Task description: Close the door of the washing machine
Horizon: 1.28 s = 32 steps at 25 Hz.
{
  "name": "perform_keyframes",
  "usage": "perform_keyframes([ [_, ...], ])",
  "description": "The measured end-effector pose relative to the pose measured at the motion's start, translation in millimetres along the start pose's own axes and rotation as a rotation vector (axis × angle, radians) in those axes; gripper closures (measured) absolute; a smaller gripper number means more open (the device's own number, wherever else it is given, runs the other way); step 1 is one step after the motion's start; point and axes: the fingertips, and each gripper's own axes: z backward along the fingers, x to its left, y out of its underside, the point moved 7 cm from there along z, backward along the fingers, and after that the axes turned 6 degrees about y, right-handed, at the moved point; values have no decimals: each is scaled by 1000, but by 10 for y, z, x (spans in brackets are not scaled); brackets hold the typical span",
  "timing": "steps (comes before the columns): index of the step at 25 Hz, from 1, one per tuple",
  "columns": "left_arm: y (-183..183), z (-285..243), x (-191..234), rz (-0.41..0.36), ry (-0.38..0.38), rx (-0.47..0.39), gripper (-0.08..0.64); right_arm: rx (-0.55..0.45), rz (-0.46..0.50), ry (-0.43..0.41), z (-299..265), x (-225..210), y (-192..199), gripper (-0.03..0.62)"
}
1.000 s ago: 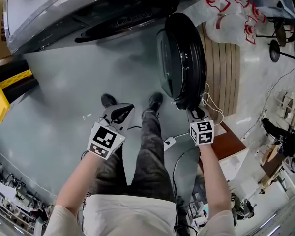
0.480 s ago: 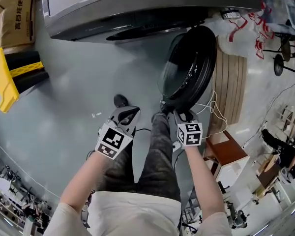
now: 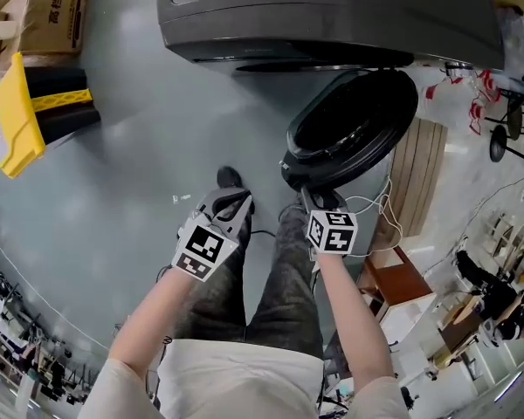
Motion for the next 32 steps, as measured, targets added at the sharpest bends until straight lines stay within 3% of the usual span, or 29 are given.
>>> perform_keyframes([
  [13,34,345,604,100,-150,-77,551,-28,110,-114,-427,737,-929,399],
  [18,-60,383,744,173,-228,-146,551,-117,208,-123,-510,860,-1277,437],
  [27,-203,370,982,251,-319,-225,551,-315,205,-125,-735,886,-1925,513],
  [32,-210,207,1092,270,-330,-239,551,-377,206,-64,-892,872,-2116,546],
])
